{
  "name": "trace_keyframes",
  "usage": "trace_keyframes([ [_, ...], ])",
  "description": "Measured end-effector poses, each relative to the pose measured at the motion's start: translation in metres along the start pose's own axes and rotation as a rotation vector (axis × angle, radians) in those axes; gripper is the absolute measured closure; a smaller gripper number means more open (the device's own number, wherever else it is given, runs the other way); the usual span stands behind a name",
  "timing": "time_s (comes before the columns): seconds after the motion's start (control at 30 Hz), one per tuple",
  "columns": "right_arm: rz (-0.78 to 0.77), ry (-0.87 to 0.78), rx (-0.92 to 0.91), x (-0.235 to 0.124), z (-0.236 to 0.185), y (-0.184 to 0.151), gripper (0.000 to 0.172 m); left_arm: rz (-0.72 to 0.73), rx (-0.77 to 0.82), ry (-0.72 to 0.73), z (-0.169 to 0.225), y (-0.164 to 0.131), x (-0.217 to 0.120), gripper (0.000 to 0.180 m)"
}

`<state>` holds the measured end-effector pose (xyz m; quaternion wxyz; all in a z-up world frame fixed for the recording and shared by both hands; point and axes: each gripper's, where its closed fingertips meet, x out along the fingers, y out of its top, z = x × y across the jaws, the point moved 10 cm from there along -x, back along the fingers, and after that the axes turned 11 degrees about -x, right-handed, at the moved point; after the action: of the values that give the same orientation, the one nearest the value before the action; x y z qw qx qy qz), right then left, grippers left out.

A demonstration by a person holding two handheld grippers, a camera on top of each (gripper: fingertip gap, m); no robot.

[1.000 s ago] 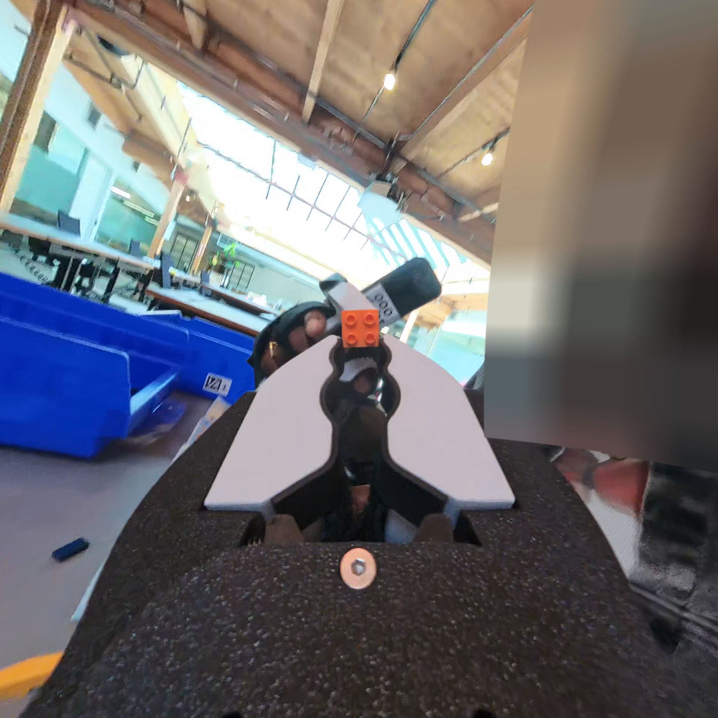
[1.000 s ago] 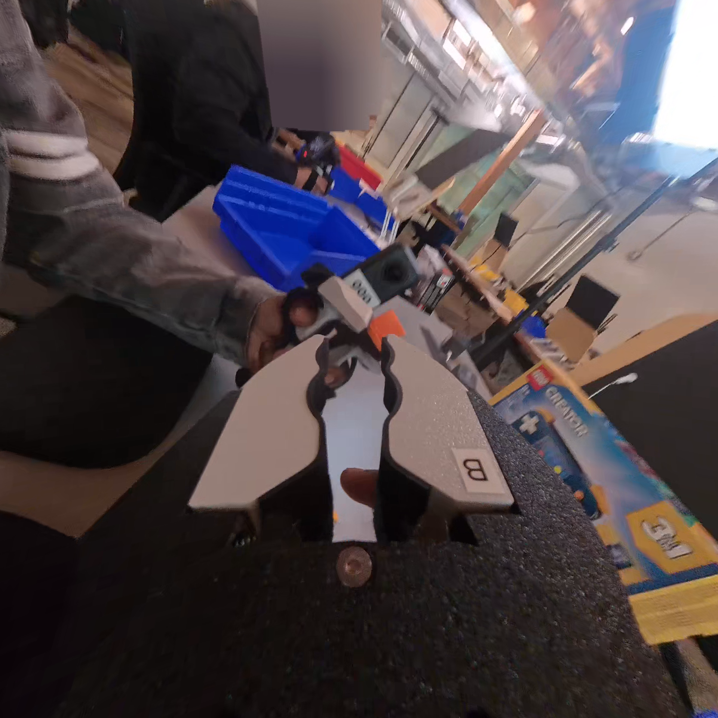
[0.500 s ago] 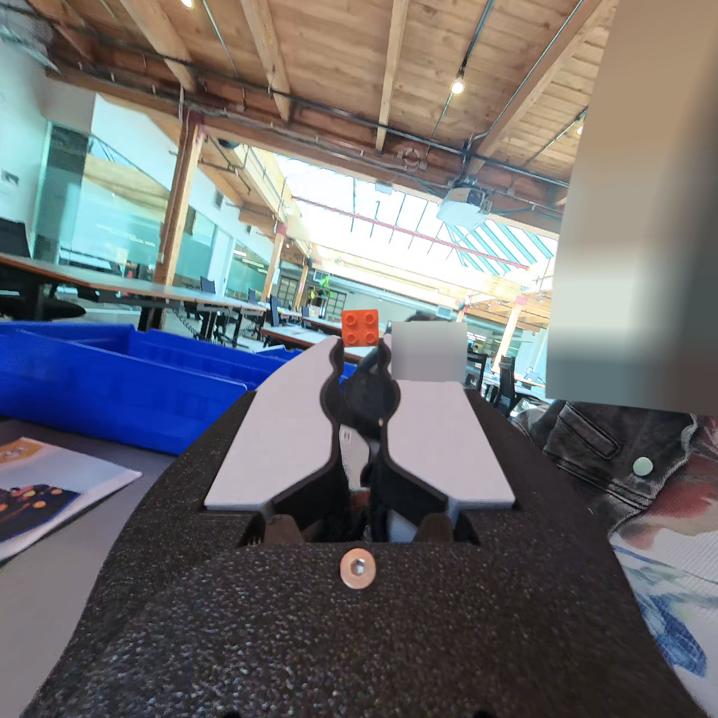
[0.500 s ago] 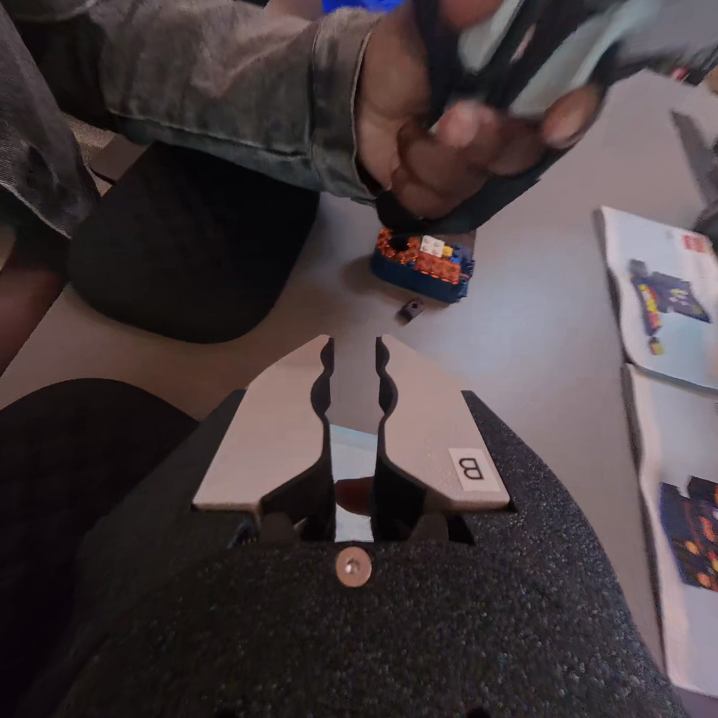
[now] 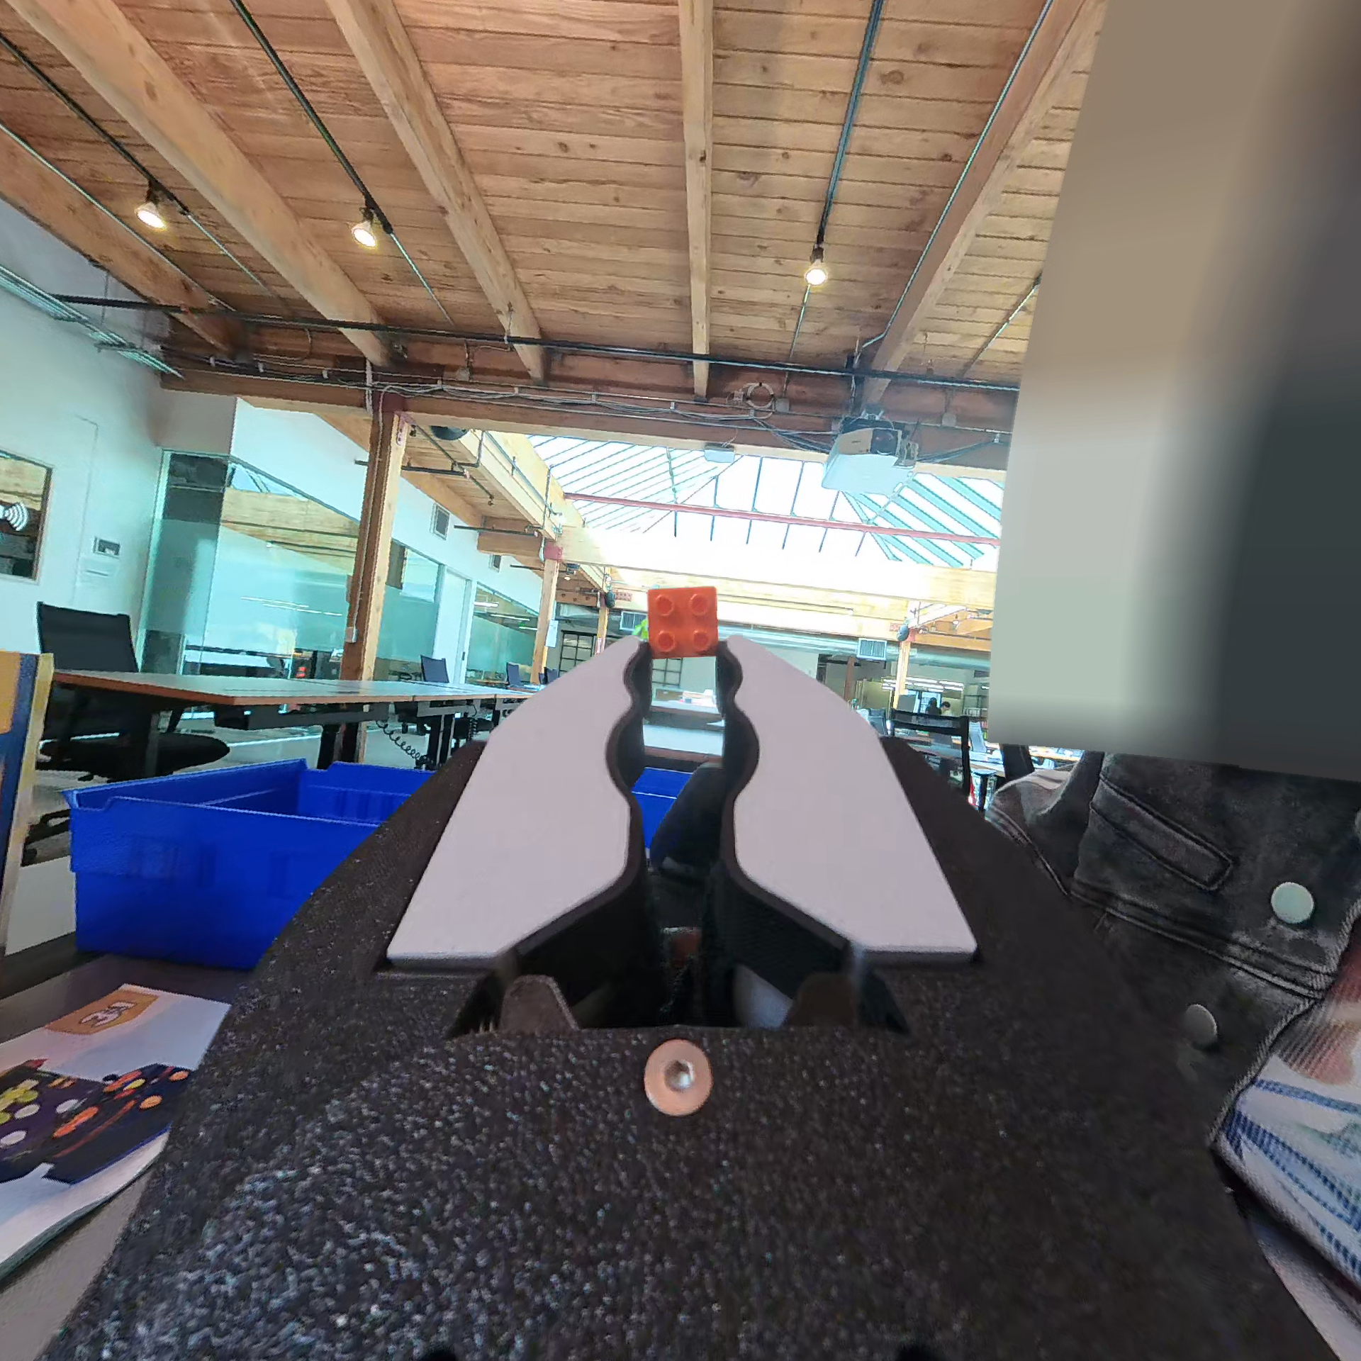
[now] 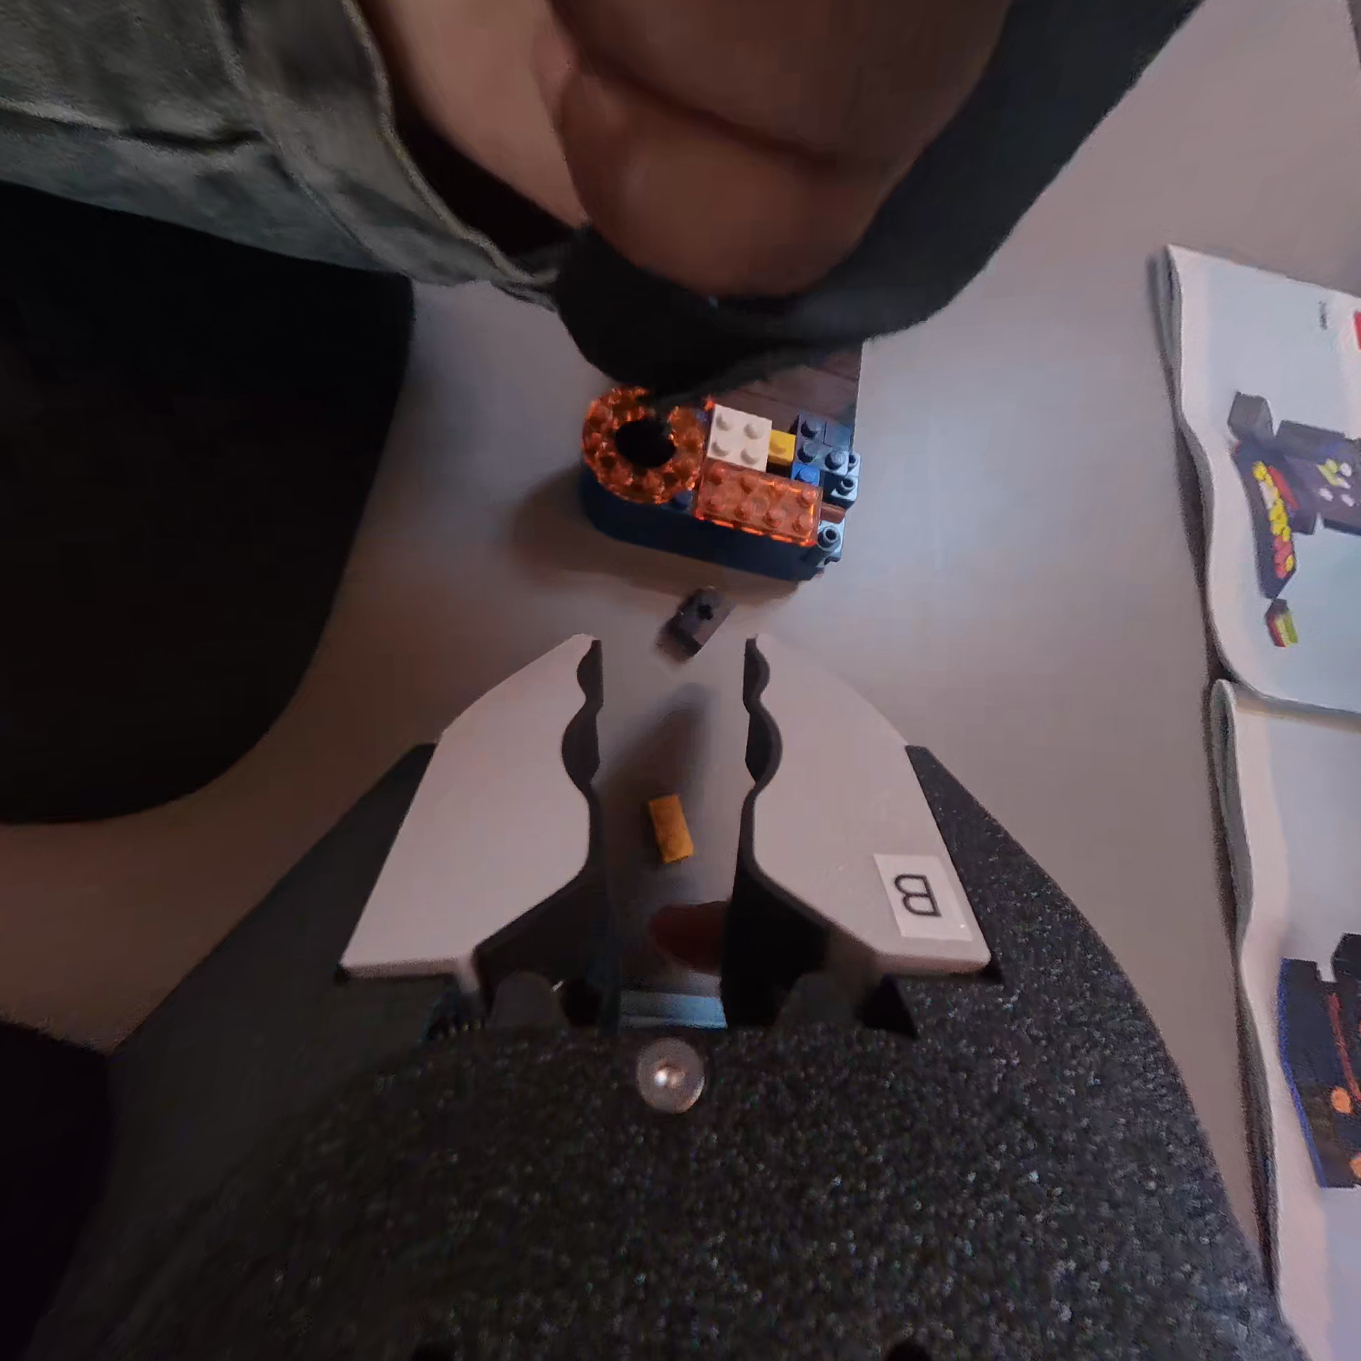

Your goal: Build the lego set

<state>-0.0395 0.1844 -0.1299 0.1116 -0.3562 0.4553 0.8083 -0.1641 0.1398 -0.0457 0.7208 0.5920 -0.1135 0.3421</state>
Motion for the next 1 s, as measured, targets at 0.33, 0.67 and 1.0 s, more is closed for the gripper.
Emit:
trace_keyframes([
  [0.33, 0.006, -0.029, 0.027, 0.011, -0.004, -0.006, 0.172, -0.031, 0.033, -0.002, 0.002, -0.001, 0.002, 0.164],
  [0.67, 0.119, -0.003, 0.223, -0.02, 0.01, -0.019, 0.172, 0.058, 0.078, 0.034, 0.0, 0.012, -0.01, 0.165],
  [1.0, 0.068, -0.024, 0.177, 0.011, -0.002, 0.005, 0.144, 0.029, 0.113, 0.058, -0.001, 0.012, -0.01, 0.165],
])
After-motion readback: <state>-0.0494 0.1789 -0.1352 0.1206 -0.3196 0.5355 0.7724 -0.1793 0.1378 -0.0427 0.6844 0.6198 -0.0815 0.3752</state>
